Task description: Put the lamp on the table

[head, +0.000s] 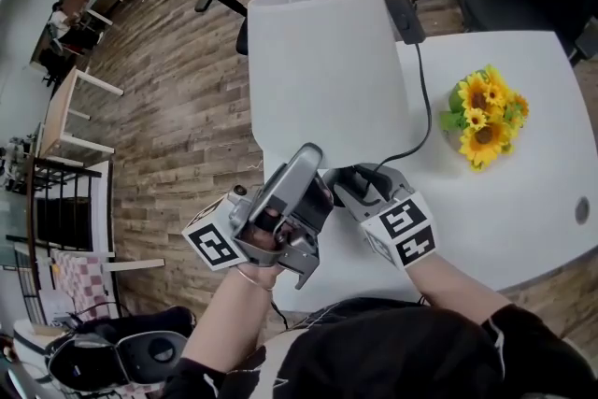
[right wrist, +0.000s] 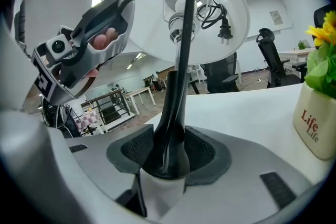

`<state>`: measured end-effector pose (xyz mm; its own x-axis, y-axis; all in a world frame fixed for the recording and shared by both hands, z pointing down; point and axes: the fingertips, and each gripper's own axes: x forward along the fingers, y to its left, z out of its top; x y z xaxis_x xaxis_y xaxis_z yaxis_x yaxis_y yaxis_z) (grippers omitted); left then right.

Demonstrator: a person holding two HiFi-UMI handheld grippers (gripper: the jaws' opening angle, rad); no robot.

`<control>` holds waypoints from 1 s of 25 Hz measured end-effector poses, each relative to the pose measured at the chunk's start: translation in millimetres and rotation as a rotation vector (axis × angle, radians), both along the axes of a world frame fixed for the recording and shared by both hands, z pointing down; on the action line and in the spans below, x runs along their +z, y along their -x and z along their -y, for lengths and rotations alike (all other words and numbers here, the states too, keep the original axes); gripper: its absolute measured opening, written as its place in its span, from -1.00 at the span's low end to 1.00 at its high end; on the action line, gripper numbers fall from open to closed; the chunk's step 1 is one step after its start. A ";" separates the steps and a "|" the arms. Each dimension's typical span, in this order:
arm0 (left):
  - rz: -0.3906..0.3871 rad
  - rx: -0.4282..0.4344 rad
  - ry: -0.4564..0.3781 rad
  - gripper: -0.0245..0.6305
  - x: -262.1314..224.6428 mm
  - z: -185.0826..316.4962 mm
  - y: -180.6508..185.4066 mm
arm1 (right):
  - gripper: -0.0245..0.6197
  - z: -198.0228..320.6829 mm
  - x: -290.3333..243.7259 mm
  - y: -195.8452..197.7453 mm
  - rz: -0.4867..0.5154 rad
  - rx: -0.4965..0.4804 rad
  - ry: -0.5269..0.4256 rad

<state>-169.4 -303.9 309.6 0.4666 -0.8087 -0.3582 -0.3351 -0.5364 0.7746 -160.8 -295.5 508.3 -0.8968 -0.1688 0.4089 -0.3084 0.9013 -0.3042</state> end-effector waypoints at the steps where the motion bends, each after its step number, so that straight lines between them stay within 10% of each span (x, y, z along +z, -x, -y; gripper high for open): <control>1: -0.008 -0.008 0.011 -0.87 0.8 -1.0 -0.3 | -0.32 -0.2 0.4 -0.6 0.001 0.002 0.002; 25: -0.078 -0.106 0.256 -0.76 14.5 -8.7 -2.4 | -0.31 -0.5 7.0 0.1 -0.010 0.061 0.051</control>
